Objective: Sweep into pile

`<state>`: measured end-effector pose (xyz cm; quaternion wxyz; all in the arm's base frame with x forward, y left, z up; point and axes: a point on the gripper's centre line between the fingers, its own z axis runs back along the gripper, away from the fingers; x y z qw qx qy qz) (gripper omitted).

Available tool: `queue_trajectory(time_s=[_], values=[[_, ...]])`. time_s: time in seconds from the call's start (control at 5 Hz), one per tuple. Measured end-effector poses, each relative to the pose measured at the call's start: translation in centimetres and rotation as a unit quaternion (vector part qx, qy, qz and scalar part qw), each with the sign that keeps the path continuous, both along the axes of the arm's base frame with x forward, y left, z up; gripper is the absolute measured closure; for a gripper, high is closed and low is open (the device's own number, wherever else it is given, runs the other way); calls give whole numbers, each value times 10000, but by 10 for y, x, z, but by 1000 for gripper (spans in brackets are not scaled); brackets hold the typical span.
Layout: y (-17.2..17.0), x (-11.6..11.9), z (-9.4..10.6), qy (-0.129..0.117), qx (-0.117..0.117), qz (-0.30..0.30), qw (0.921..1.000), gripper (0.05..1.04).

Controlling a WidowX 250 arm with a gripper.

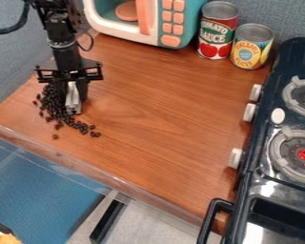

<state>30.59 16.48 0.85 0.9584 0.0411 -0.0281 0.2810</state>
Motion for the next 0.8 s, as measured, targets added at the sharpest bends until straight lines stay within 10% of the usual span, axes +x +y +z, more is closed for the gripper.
queue_trajectory(time_s=[0.4,0.8], values=[[-29,-4,26,217,-1067,293,9936,705],[-75,2,49,37,-1238,-172,9921,705]])
